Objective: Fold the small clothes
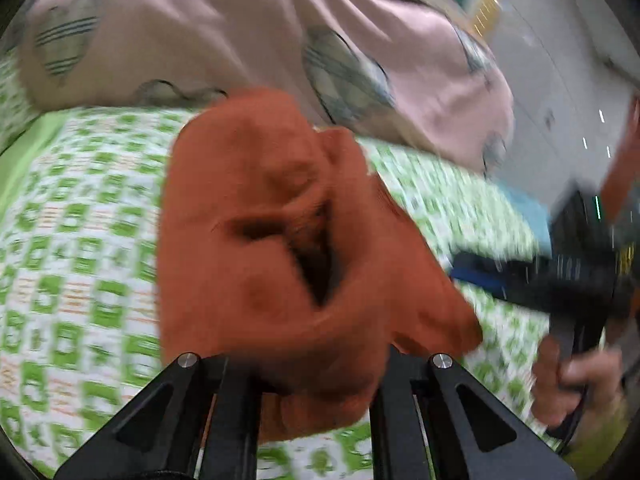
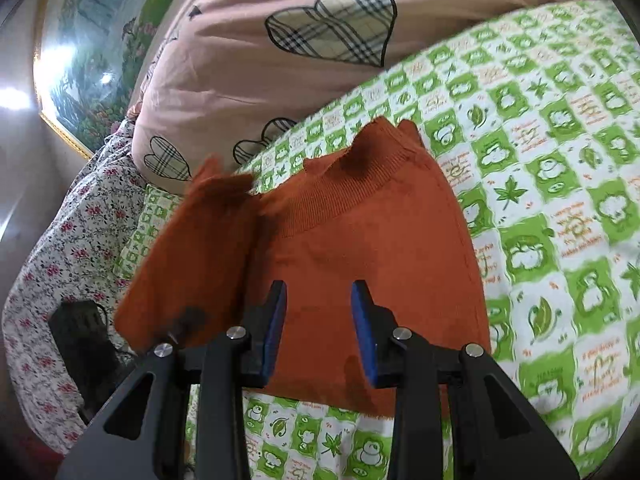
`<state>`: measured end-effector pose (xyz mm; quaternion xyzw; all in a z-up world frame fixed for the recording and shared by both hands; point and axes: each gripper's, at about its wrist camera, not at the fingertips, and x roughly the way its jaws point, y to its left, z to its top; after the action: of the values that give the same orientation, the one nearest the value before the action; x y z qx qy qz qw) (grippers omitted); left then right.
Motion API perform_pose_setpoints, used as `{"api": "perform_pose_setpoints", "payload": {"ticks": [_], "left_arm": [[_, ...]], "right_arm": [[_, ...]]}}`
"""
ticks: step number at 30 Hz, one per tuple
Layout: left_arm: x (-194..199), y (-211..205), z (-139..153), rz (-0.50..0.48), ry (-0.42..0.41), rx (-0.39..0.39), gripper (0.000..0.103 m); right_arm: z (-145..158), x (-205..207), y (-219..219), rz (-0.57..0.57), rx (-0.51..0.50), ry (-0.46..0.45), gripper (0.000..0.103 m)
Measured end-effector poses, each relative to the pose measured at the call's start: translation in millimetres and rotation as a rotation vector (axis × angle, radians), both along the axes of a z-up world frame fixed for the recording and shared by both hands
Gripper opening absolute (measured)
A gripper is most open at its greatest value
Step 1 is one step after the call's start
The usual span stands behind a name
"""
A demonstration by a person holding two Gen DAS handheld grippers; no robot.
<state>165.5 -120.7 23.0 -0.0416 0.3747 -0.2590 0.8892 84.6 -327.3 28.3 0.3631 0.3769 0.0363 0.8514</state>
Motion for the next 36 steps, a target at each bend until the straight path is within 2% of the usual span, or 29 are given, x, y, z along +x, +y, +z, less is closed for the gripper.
{"api": "perform_pose_setpoints", "payload": {"ticks": [1,4,7,13,14,15,16,17,18,21,23,25,28,31,33,36], "left_arm": [[-2.7,-9.1,-8.4,-0.017,0.017,0.021,0.009],[-3.0,-24.7,-33.9,-0.033,0.061,0.068,0.009],[-5.7,-24.5,-36.2,-0.04,0.043,0.081,0.009],[-12.3,-34.2,-32.2,-0.049,-0.003,0.13,0.01],[-11.7,-34.4,-31.1,-0.048,-0.006,0.136,0.01],[-12.2,-35.7,-30.6,-0.047,-0.009,0.143,0.01],[-12.0,-37.2,-28.8,-0.049,-0.011,0.149,0.01],[-12.4,-37.8,-25.2,-0.052,-0.015,0.148,0.01],[-12.4,-38.3,-20.4,-0.051,-0.023,0.142,0.01],[-12.6,-44.8,4.1,-0.066,-0.052,0.084,0.01],[-10.6,-58.2,15.2,-0.104,-0.047,0.027,0.01],[-5.0,-77.7,14.3,-0.131,-0.014,-0.001,0.01],[5.7,-103.7,-6.3,-0.153,0.053,-0.002,0.01],[11.7,-119.8,-24.7,-0.171,0.103,0.013,0.011],[14.5,-124.4,-31.0,-0.179,0.105,0.026,0.012],[15.4,-124.4,-34.5,-0.195,0.118,0.025,0.016]], "right_arm": [[-4.7,7.0,-2.0,0.014,0.024,0.019,0.056],[-19.4,30.1,-5.3,0.048,0.102,0.049,0.065],[-35.3,56.9,-1.7,0.093,0.145,0.099,0.068],[-51.2,110.9,12.6,0.134,0.102,0.153,0.067],[-51.8,119.6,17.3,0.141,0.082,0.156,0.064],[-53.0,127.2,22.4,0.147,0.055,0.163,0.046],[-54.6,133.6,23.4,0.15,0.026,0.181,0.02],[-54.2,138.2,25.7,0.156,-0.003,0.196,0.015],[-48.1,141.0,27.7,0.168,-0.028,0.184,0.015],[-14.3,135.8,23.0,0.202,-0.091,0.072,0.014],[16.0,126.3,14.8,0.209,-0.148,-0.011,0.014],[27.0,122.6,1.7,0.202,-0.174,-0.035,0.014],[9.6,121.3,-22.0,0.177,-0.201,0.037,0.014],[-24.1,117.1,-42.1,0.149,-0.209,0.129,0.014],[-39.9,112.6,-51.6,0.136,-0.197,0.144,0.014],[-48.3,111.8,-56.1,0.132,-0.172,0.135,0.014]]}}
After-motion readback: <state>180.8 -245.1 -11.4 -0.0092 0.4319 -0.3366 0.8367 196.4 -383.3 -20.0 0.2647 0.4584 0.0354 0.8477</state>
